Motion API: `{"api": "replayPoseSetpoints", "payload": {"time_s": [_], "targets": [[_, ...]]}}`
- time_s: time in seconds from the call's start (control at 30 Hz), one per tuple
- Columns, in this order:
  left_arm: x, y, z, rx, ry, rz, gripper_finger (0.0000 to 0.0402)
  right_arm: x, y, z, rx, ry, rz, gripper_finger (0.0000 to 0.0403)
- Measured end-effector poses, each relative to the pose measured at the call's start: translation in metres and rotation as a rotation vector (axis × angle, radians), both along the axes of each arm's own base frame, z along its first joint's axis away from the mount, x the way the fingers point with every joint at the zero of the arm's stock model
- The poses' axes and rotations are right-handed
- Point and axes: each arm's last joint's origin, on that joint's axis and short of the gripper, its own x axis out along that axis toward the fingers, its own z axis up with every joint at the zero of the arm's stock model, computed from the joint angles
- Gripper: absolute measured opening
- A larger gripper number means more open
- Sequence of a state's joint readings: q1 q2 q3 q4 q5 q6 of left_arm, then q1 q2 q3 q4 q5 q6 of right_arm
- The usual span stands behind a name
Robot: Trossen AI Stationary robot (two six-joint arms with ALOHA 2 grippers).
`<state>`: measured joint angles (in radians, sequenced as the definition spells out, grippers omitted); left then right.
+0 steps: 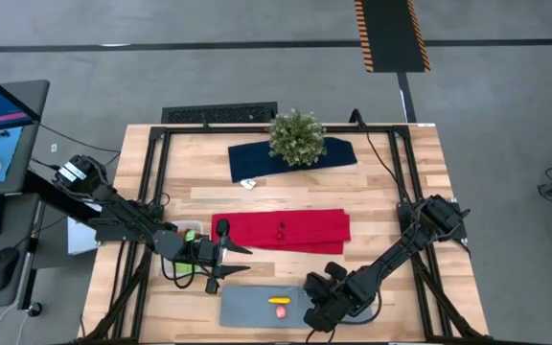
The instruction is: Pick and placing Produce into tupperware
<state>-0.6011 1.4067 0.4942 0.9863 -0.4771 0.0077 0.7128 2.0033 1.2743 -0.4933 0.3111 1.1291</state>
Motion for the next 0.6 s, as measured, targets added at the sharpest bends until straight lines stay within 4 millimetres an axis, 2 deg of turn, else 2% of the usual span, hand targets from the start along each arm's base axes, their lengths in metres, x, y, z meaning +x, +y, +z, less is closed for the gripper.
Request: {"api": "replayPoseSetpoints", "payload": {"time_s": [0.2, 0.47, 0.6], "targets": [[0.0, 0.0, 0.0, 0.003, -0.001, 0.0, 0.0162, 0.006, -0.004, 0.003, -0.027, -0.016, 0.057, 0.0009], [0.0, 0.0, 0.0, 0.005, -0.001, 0.0, 0.0162, 0.024, -0.006, 0.026, -0.094, -0.075, 0.148, 0.0009], [0.0, 0.0, 0.0, 0.0, 0.001, -0.004, 0.0162, 0.031, -0.008, 0.041, -0.206, -0.097, 0.174, 0.0009]]}}
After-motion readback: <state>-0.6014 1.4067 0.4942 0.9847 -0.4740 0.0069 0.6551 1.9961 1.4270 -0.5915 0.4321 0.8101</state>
